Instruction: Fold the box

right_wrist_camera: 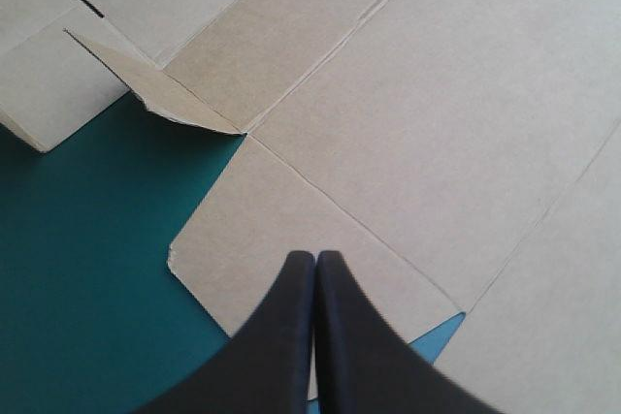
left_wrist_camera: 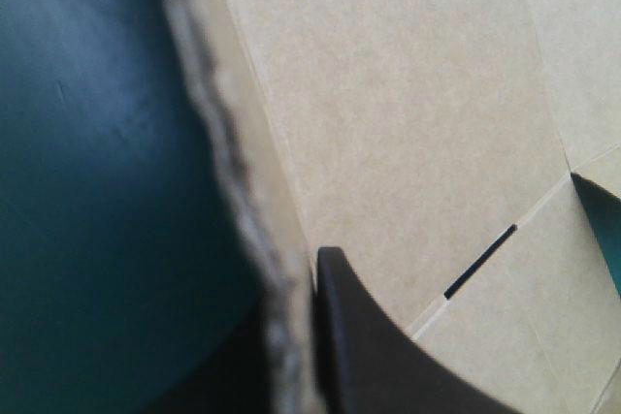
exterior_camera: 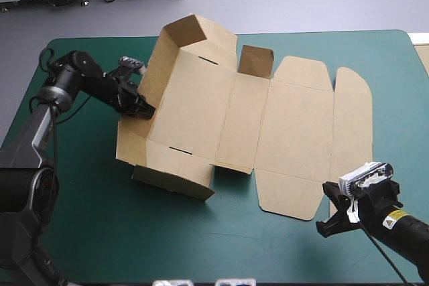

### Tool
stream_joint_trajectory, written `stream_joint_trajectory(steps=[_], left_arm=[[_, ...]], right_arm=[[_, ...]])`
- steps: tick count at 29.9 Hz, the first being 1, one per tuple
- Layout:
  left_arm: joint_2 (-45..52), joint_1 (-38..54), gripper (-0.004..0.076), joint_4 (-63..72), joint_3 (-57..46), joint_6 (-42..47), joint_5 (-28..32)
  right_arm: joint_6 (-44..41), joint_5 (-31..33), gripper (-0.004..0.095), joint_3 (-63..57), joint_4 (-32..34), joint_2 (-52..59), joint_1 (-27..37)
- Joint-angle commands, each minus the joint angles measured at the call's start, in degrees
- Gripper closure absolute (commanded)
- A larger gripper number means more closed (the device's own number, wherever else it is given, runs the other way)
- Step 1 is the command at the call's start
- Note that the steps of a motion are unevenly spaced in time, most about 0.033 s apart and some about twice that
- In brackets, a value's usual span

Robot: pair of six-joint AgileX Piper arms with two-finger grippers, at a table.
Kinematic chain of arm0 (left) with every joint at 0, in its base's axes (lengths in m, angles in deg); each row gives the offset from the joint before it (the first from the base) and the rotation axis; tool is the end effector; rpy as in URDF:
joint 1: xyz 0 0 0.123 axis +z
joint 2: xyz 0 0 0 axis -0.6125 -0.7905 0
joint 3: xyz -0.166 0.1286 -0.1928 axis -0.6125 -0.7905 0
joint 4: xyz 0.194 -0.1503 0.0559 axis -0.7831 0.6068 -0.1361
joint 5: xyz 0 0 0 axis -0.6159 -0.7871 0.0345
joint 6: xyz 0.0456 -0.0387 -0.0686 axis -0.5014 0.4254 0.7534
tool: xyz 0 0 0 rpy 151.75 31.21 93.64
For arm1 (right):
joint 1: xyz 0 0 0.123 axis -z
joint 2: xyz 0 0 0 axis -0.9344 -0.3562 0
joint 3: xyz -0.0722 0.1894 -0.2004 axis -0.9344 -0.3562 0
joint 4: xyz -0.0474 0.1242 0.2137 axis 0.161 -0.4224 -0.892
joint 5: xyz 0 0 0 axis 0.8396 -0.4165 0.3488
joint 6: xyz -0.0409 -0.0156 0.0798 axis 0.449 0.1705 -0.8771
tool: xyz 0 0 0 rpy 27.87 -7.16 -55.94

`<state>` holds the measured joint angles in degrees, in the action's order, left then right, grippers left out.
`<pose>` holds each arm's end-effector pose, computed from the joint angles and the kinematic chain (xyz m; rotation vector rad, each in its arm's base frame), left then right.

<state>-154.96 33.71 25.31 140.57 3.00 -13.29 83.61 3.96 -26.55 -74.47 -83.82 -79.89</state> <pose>0.3786 -0.0662 0.3006 0.8383 2.6068 -0.5289 0.0922 0.0429 0.3049 -0.4893 2.0908 0.3373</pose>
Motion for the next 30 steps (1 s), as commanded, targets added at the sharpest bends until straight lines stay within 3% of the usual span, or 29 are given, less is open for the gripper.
stream_joint_trajectory(steps=[1,5,11,16,19,24,30], left_arm=[[3.63,-5.58,0.0731,-6.9,10.64,-0.51,-3.89],[3.63,-9.83,0.0731,-10.88,19.31,-1.07,-3.89],[3.72,-16.94,0.0732,-16.71,24.41,-10.55,-3.86],[3.61,-22.41,0.0733,-25.64,24.39,-11.21,-2.25],[3.61,-25.13,0.0733,-27.76,24.3,-10.99,0.28],[4.43,-28.11,0.0733,-28.32,22.4,-10.63,-0.39],[10.23,-30.66,0.0733,-33.39,13.22,-10.64,6.18]], right_arm=[[-0.19,-2.97,0.0926,1.43,-1.57,-0.27,0.1],[-2.55,-3.56,0.0926,1.43,-1.57,-0.27,0.1],[-5.51,-6.34,0.0926,1.54,-1.57,-0.27,0.1],[-10.0,-7.52,0.0926,4.2,1.44,-0.27,0.1],[-15.18,-7.61,0.0926,7.23,7.08,-0.42,0.1],[-24.13,-5.49,0.0927,13.54,17.47,-2.88,0.1],[-23.27,-3.07,0.0926,21.72,18.39,-8.56,0.1]])
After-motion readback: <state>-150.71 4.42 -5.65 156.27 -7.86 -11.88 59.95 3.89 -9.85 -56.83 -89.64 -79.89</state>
